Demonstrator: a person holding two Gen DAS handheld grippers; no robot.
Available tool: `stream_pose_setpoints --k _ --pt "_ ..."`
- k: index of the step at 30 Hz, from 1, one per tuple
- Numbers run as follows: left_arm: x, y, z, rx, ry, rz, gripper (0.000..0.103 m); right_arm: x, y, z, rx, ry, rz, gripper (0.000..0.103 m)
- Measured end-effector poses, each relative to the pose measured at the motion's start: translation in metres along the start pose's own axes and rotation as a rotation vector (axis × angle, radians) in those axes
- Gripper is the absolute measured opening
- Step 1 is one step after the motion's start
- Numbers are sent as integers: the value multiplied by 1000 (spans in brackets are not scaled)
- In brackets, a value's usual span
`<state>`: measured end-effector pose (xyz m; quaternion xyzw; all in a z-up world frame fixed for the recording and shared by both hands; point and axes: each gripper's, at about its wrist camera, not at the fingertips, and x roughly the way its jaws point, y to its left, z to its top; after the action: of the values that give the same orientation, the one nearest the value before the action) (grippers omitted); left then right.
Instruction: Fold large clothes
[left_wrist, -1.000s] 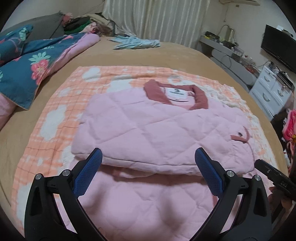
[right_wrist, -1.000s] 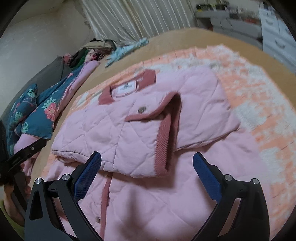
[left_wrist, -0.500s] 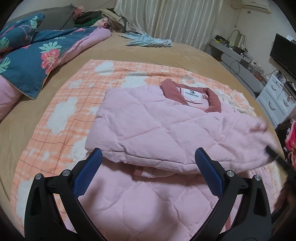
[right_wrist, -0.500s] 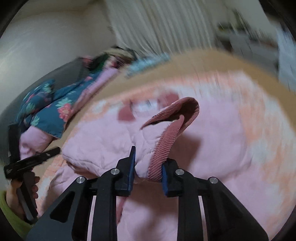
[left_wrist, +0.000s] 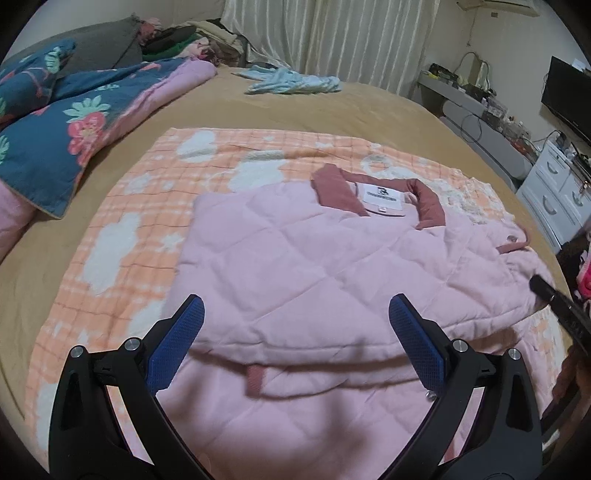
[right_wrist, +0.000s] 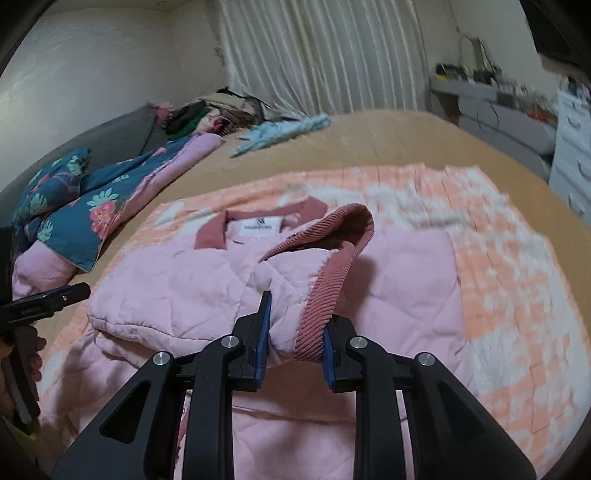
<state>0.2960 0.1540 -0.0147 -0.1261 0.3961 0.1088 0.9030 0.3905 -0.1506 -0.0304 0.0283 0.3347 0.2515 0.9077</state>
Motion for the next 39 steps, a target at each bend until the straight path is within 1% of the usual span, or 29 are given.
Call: stream_pose_setpoints --k 7,12,14,16,17,18,21,25,27,29,33,35,37,39 --pt "24 -25 6 27 50 -26 94 11 -9 -9 70 70 -13 23" --pt "34 -40 10 41 73 -47 94 11 -12 -14 106 109 -13 27" --pt "40 -46 10 48 89 -58 94 11 -12 -15 110 120 -19 33" --pt "45 -50 8 56 107 -60 94 8 -14 -14 111 124 -41 42" --pt "50 -52 7 62 121 -61 94 5 -14 -13 108 116 -50 44" --pt "53 -54 5 67 132 -57 94 1 -15 -12 105 100 -62 51" --pt "62 -57 -1 87 152 -46 94 -12 -14 -6 73 47 -100 61" --pt "71 -54 -8 94 173 -43 94 -20 -6 -1 2 -6 -127 69" --pt "75 -53 -13 98 178 -42 94 -19 2 0 -43 -13 -122 72" --pt "80 -50 -17 96 179 -47 95 -13 11 0 -80 -8 -112 72" --pt "84 -45 -21 89 173 -61 95 4 30 -6 -163 31 -78 73" --pt "85 -44 -23 90 168 -63 95 16 36 -11 -183 66 -58 73" --pt "86 -43 -25 88 163 -65 95 31 35 -18 -171 127 -55 74" --pt "87 -42 -26 86 156 -68 95 46 30 -25 -153 202 -79 74"
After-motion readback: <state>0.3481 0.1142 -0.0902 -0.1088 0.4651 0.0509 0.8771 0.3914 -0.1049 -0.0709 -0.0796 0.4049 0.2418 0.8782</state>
